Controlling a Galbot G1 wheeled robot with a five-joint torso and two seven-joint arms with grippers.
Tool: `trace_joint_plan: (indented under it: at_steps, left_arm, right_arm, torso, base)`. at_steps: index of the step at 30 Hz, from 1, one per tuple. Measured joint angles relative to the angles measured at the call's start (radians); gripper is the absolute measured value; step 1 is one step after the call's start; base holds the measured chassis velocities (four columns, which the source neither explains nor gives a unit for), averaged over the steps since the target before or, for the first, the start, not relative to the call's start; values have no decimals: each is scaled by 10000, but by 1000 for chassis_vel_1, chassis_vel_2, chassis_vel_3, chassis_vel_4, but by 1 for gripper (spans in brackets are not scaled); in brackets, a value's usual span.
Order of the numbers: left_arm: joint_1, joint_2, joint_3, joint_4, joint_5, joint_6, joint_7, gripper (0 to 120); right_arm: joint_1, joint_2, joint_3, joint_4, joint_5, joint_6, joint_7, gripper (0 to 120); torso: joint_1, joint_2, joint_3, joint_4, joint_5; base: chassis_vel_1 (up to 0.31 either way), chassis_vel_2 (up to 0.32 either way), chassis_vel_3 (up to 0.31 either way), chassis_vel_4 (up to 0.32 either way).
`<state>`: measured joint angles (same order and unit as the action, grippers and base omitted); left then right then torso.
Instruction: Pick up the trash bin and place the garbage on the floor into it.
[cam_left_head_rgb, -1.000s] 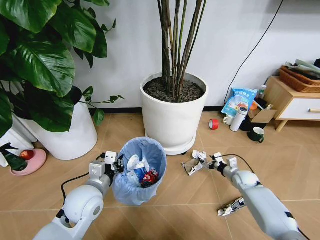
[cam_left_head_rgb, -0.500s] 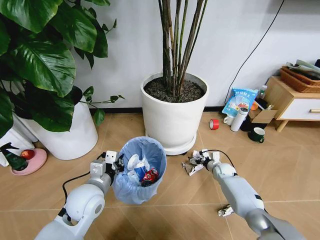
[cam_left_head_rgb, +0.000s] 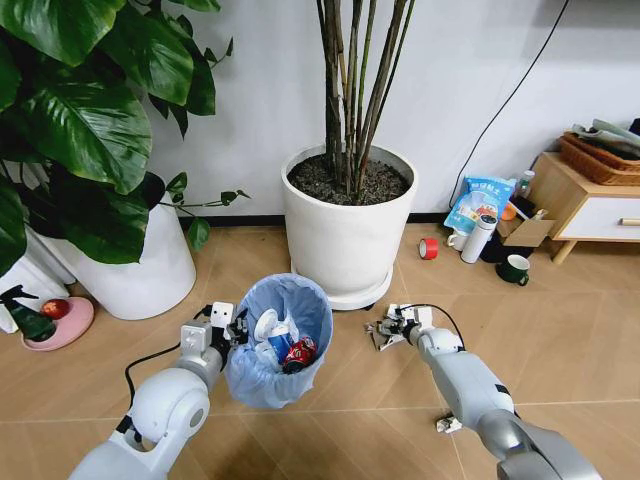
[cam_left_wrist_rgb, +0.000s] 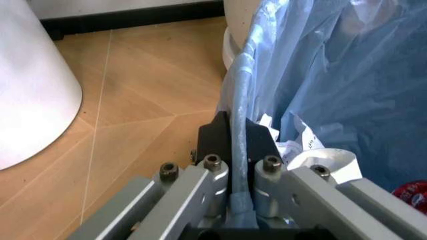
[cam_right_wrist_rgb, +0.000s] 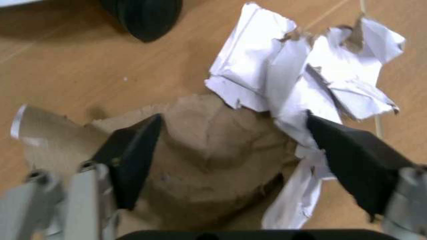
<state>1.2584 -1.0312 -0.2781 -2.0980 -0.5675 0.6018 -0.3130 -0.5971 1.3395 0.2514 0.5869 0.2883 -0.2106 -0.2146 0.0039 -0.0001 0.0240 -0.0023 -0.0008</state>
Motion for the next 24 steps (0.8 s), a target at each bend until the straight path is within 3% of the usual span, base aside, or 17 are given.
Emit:
trace_joint_plan:
  at_steps: [2,4,12,15,19,21,24]
  left_arm:
    - [-1,5,0,-7,-5,0,0,0]
    - [-12,30,-2,-11,-14,0,0,0]
    - [-39,35,-5,-20,-23,0,5,0]
    - [-39,34,-20,-33,-28,0,6,0]
    - [-35,44,-31,-58,-38,0,6,0]
    - [-21,62,-45,-83,-45,0,6,0]
    - [-11,69,-50,-94,-47,0,5,0]
  right_arm:
    - [0,0,18,-21,-1,14,-3,78]
    - [-40,-17,76,-35,-4,50,-20,64]
    - [-273,-55,141,79,-45,104,-14,39]
    - [-393,-61,178,200,-68,118,10,23]
    - [-493,-78,202,365,-46,114,20,14]
    - [-594,-104,248,523,-12,95,37,2]
    - [-669,-123,302,618,9,80,64,0]
  torso:
    - [0,0,0,0,0]
    - [0,0,0,1,-1]
    - [0,1,-1,0,0]
    - [0,1,-1,0,-1]
    - [0,0,0,1,4]
    - [0,1,0,2,5]
    - [0,0,0,2,3]
  base:
    - [0,0,0,0]
    - [0,0,0,0]
    - [0,0,0,0]
    - [0,0,0,0]
    - [0,0,0,0]
    - [0,0,0,0]
    - [0,0,0,0]
